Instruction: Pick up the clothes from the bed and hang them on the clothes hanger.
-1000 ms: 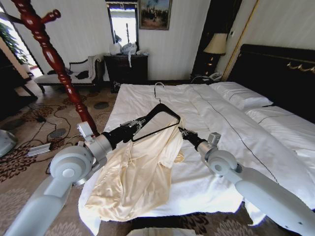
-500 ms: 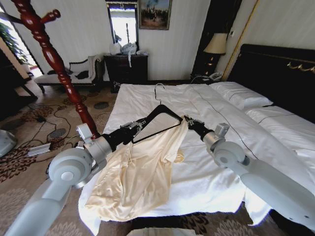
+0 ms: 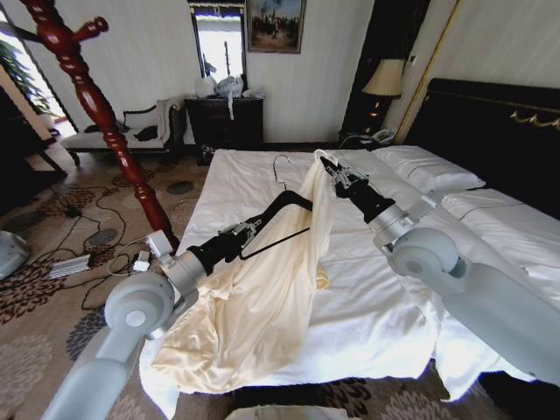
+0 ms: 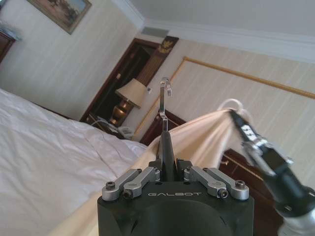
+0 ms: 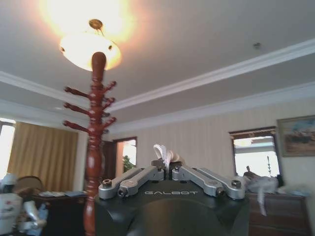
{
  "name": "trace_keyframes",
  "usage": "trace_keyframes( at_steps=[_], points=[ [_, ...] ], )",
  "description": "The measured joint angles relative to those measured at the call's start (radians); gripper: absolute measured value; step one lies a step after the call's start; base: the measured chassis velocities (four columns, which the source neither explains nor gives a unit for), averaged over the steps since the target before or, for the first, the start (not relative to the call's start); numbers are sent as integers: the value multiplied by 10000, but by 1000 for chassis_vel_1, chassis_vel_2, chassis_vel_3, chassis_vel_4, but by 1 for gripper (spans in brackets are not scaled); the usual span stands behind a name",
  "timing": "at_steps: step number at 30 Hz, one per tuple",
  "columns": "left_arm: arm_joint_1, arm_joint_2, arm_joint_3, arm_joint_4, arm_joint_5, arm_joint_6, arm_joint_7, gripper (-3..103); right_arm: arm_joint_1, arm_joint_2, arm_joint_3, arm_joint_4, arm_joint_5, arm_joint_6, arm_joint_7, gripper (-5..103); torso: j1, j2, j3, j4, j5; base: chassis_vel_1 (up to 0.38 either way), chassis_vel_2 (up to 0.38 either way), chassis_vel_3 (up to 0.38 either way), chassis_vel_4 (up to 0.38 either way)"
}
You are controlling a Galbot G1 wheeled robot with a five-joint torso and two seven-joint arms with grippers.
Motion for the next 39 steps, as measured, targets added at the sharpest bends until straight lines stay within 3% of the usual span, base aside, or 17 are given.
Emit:
trace_keyframes(
  at_steps=[10, 19, 26, 29, 32, 34, 39],
  points=[
    [-728, -286, 7, 562, 127, -293, 290, 15, -248, -24, -224, 1028, 420, 428, -1237, 2, 0, 0, 0, 1, -2, 0, 0, 0, 0],
    [-1725, 17, 231, 754, -230, -346, 511, 15, -2079, 251, -566, 864, -1158, 361, -1731, 2, 0, 0, 0, 1, 1, 0, 0, 0, 0],
    [-1916, 22, 350, 832, -239, -357, 660, 12, -2830, 501, -689, 542, -1816, 337, -2105, 0, 0, 1, -1, 2, 0, 0, 0, 0, 0],
    [-1997, 12, 402, 885, -239, -350, 741, 1, -3428, 371, -464, 156, -2440, 524, -2675, 16, 0, 0, 0, 3, 0, 0, 0, 0, 0],
    [-2016, 12, 404, 917, -222, -342, 780, 0, -3726, 212, -310, -127, -2762, 736, -3125, 21, 0, 0, 0, 1, 0, 0, 0, 0, 0],
    [-2015, -9, 403, 969, -170, -334, 811, 0, -4192, 51, -137, -330, -3067, 988, -3497, 33, 1, 0, 0, 0, 1, 0, 0, 0, 0],
    [-1839, -50, 389, 1043, 39, -332, 879, 0, -4606, 73, -95, -371, -3242, 1024, -3411, 48, 0, 0, 0, 1, -2, 0, 0, 0, 0]
  ],
)
